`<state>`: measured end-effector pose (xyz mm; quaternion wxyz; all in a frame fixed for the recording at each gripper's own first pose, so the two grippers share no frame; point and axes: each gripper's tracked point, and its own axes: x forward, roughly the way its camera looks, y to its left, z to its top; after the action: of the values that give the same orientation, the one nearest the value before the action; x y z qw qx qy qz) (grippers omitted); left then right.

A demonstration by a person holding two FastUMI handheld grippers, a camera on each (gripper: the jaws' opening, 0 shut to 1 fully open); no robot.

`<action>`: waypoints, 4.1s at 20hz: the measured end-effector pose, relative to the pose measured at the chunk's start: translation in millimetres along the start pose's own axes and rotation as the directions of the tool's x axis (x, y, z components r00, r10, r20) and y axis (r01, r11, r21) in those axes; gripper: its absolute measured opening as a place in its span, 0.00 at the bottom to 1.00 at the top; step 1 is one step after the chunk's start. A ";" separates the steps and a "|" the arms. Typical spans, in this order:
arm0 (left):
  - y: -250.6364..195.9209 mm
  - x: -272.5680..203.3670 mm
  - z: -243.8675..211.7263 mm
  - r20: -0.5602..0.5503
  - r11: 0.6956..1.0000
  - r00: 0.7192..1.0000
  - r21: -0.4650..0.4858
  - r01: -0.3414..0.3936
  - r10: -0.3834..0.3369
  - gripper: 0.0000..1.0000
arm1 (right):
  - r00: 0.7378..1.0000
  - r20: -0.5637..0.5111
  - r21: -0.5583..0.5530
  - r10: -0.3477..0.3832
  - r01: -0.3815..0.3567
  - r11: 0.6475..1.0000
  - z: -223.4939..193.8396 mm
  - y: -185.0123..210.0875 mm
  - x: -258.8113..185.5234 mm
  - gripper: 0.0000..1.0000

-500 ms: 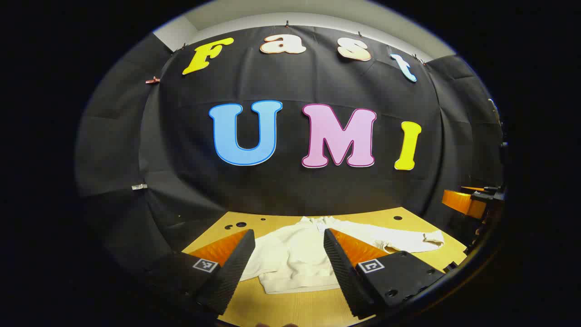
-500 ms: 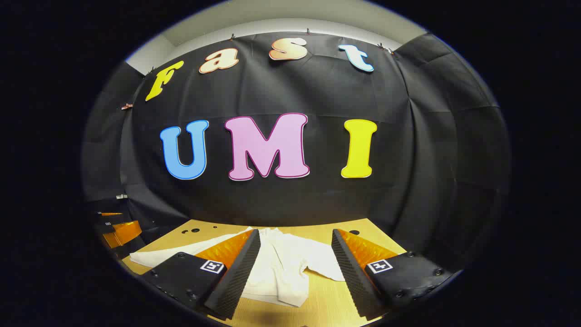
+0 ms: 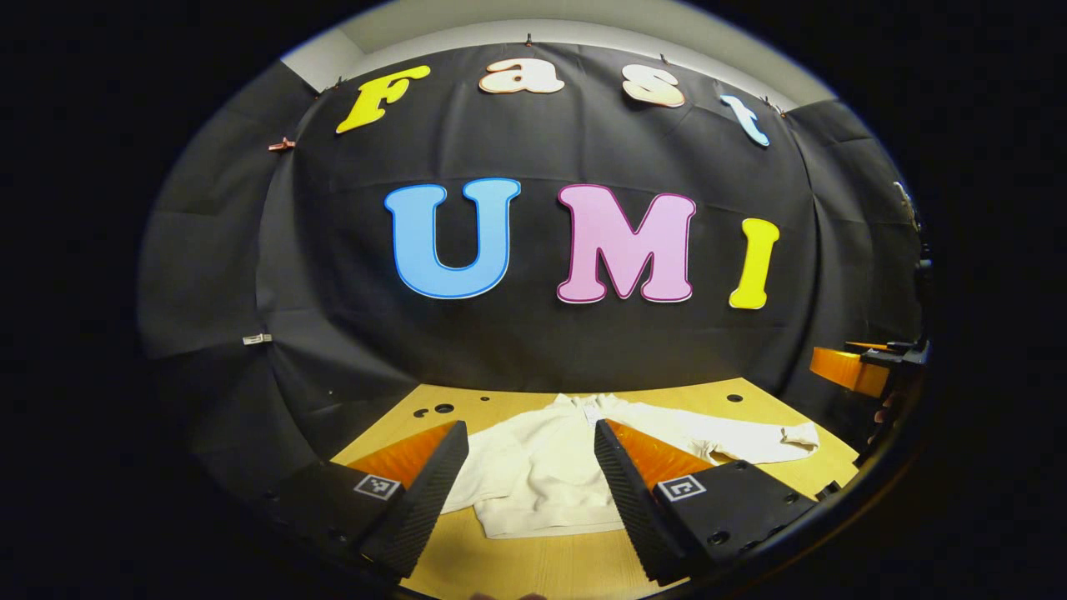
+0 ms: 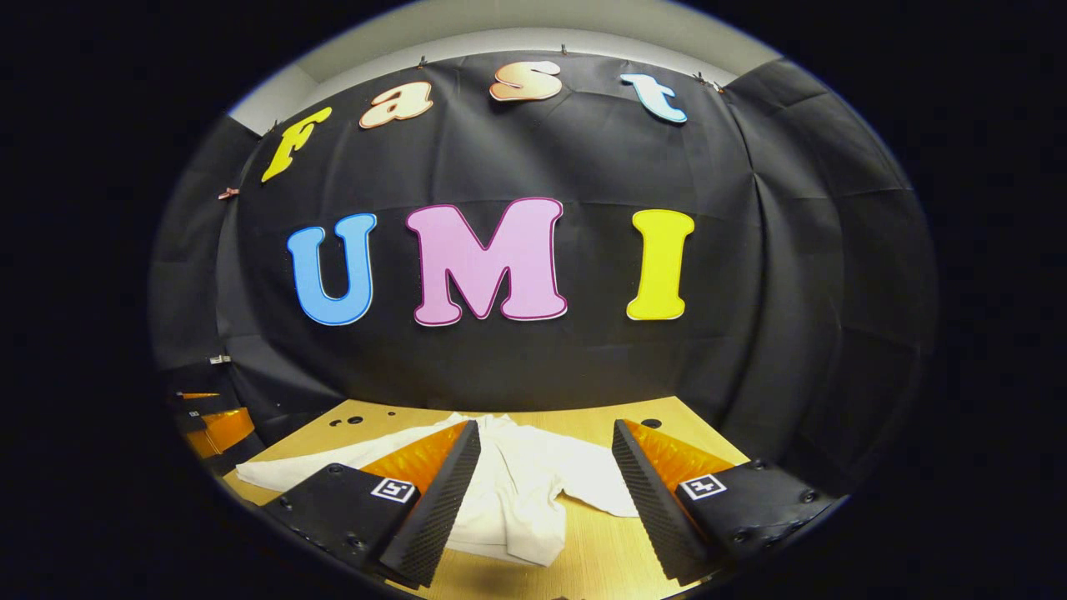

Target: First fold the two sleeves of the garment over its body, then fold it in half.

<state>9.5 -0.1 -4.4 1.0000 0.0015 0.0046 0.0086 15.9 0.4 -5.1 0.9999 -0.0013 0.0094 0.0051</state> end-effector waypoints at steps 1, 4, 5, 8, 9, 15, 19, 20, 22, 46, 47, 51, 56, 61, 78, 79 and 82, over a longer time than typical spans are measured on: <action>-0.8 1.5 1.1 0.000 1.000 1.000 -0.001 -0.001 0.001 0.96 | 1.000 -0.004 0.003 0.000 0.000 1.000 -1.0 -0.1 2.1 0.98; -1.9 2.6 -0.9 -0.004 1.000 1.000 -0.003 -0.003 0.003 0.96 | 1.000 -0.012 0.014 0.002 -0.002 1.000 -3.1 -0.9 6.0 0.98; -2.2 3.1 -1.0 -0.006 1.000 1.000 -0.002 -0.003 0.003 0.96 | 1.000 -0.012 0.014 0.003 -0.003 1.000 -2.9 -0.5 7.0 0.98; -3.1 3.7 -2.7 -0.010 1.000 1.000 -0.001 -0.006 0.006 0.96 | 1.000 -0.015 0.011 0.008 -0.007 1.000 -4.2 -3.1 12.1 0.98; -3.1 4.5 -2.7 -0.012 1.000 1.000 -0.002 -0.009 0.009 0.96 | 1.000 -0.016 0.013 0.015 -0.015 1.000 -4.7 -3.1 13.6 0.98; -10.2 13.5 -10.5 -0.028 1.000 1.000 0.002 -0.001 0.001 0.96 | 0.999 -0.025 -0.034 0.023 -0.024 0.999 -2.5 -20.8 39.1 0.97; -15.5 24.9 -15.3 -0.050 1.000 0.999 0.003 0.002 -0.002 0.96 | 0.998 -0.035 -0.018 -0.048 0.048 0.999 -4.0 -61.3 63.9 0.98; -16.9 27.6 -15.7 -0.050 1.000 0.999 0.003 0.001 -0.001 0.96 | 0.996 -0.047 -0.015 -0.078 0.078 0.997 -8.2 -75.4 69.4 0.98; -17.5 32.6 -16.4 -0.055 1.000 0.998 0.003 -0.002 0.003 0.96 | 0.987 -0.086 -0.013 -0.135 0.134 0.991 -20.8 -107.0 81.1 0.98; 8.7 66.4 -53.6 -0.190 0.988 0.970 0.012 -0.153 0.153 0.96 | 0.629 -0.669 0.041 -0.395 0.562 0.826 -271.9 -321.9 123.5 0.99; 7.7 67.1 -53.4 -0.196 0.988 0.968 0.013 -0.157 0.157 0.96 | 0.620 -0.680 0.042 -0.392 0.567 0.823 -276.6 -322.0 125.5 0.99; -1.4 70.9 -51.5 -0.201 0.989 0.968 0.024 -0.146 0.148 0.96 | 0.588 -0.715 0.058 -0.377 0.588 0.807 -291.4 -324.2 123.1 0.99; -9.3 72.8 -49.6 -0.203 0.992 0.971 0.045 -0.119 0.125 0.94 | 0.594 -0.727 0.081 -0.345 0.573 0.816 -299.0 -314.1 130.8 0.74; -4.4 72.2 -45.6 -0.203 0.993 0.972 0.042 -0.109 0.115 0.94 | 0.617 -0.722 0.116 -0.315 0.557 0.823 -297.1 -306.0 142.6 0.19; 52.5 57.8 -54.5 -0.183 0.988 0.971 0.026 -0.154 0.156 0.94 | 0.815 -0.522 0.030 -0.251 0.312 0.950 -127.6 -229.9 245.0 0.08; 54.6 55.8 -56.5 -0.186 0.987 0.969 0.018 -0.162 0.162 0.94 | 0.827 -0.512 0.036 -0.233 0.292 0.956 -119.2 -218.0 255.1 0.08; 62.5 50.2 -62.3 -0.192 0.983 0.965 0.003 -0.182 0.180 0.94 | 0.851 -0.496 0.061 -0.173 0.233 0.971 -102.1 -171.4 279.6 0.08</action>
<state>58.0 63.4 -67.0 0.9899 -0.0060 0.1007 0.1000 295.3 -168.4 -111.9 0.9584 0.0559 0.2608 -0.1016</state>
